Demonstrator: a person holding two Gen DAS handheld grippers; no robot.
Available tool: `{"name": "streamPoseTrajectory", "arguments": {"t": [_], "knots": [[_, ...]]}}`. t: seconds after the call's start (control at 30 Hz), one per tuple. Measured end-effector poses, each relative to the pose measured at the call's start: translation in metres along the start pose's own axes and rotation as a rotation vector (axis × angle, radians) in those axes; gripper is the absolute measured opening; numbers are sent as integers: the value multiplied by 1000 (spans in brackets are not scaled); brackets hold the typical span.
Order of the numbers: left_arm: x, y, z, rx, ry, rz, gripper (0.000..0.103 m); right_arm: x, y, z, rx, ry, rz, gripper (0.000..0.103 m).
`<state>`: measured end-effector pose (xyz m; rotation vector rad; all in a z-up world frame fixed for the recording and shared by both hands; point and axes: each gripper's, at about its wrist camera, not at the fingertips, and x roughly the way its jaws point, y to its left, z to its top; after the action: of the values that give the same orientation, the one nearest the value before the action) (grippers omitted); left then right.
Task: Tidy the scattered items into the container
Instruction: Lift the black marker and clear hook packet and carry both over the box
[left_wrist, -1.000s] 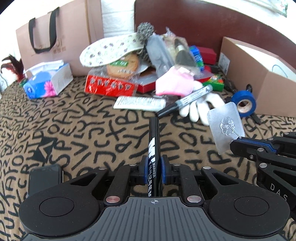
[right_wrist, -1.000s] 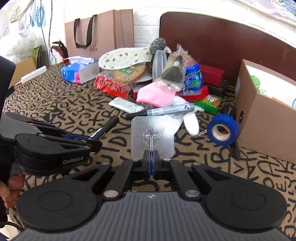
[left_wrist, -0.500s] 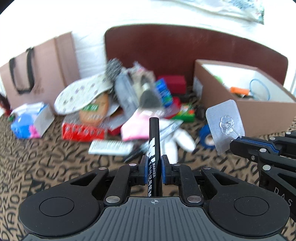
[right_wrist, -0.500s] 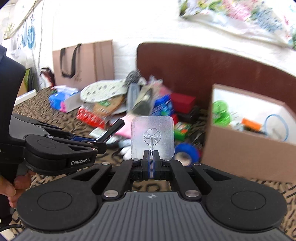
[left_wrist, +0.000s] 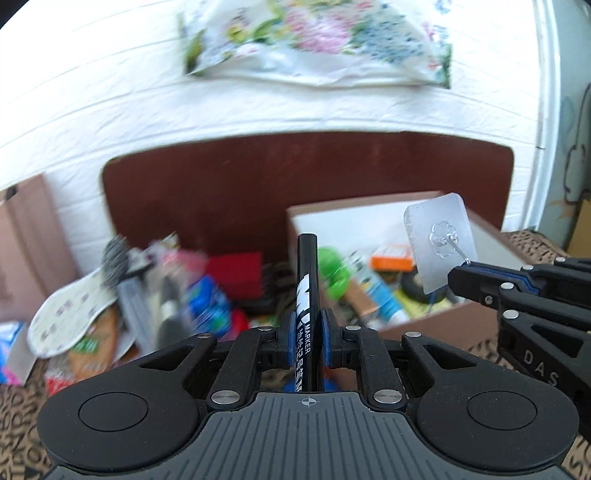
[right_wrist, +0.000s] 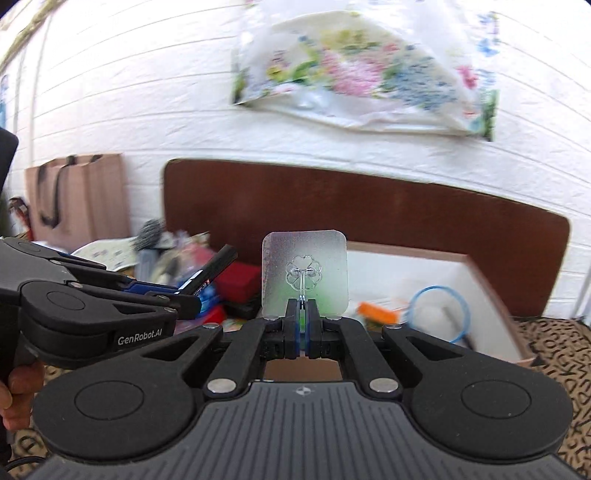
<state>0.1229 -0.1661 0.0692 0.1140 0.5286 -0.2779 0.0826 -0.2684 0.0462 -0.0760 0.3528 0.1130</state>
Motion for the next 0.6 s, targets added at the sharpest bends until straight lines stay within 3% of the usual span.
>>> {"name": "streamPoseTrajectory", "arguments": {"t": [0.27, 0.6], "knots": [[44, -33, 43, -15, -9, -84, 10, 28, -48, 7, 40, 15, -92, 3], [120, -55, 50, -7, 72, -87, 10, 81, -77, -7, 68, 104, -124, 3]]}}
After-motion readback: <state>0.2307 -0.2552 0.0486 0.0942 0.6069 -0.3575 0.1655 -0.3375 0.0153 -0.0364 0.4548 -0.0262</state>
